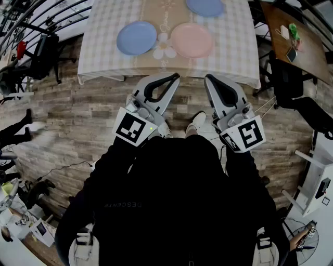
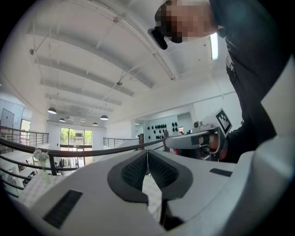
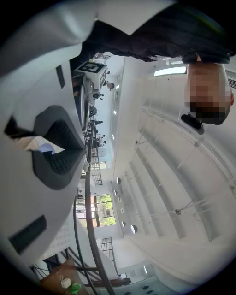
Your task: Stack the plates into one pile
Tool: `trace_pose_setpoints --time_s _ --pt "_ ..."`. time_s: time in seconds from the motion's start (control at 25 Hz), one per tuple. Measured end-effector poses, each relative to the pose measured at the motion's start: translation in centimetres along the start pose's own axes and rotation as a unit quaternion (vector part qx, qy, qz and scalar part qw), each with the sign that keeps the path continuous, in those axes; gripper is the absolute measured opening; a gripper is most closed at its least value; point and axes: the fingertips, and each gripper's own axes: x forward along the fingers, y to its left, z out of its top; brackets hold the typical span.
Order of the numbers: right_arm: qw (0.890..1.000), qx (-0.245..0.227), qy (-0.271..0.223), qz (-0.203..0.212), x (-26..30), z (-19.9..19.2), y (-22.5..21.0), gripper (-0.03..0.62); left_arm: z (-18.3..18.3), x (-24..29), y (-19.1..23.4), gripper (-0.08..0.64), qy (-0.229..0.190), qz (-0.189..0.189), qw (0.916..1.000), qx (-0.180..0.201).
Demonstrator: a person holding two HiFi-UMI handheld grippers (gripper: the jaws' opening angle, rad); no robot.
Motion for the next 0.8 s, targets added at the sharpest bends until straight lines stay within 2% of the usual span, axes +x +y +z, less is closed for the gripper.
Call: trace_pose_setpoints --time_s 0.16,0.32,0.6,0.8 --pt "1.0 -0.009 0.01 -0.004 -0.4 -0.5 1.7 0.002 0.2 -1.5 -0.6 0.021 -0.007 -0.002 0.9999 -0.01" --pt "1.0 0.0 0.01 0.0 -0.9 -0.9 2.0 0.005 0.9 -1.9 -1.2 0.021 -0.015 0.002 0.9999 0.001" --pt "1.0 0.01 0.001 -0.006 -2.3 -0.6 0.8 0.006 1.1 -1.0 -2.8 0.021 -0.023 -0.01 0.9997 -0.002" --pt "1.0 -0.003 0.007 -0.005 -3.3 -0.7 -0.2 0.006 1.0 0.5 -3.5 0.021 -0.021 -0.012 0.9997 -0.007"
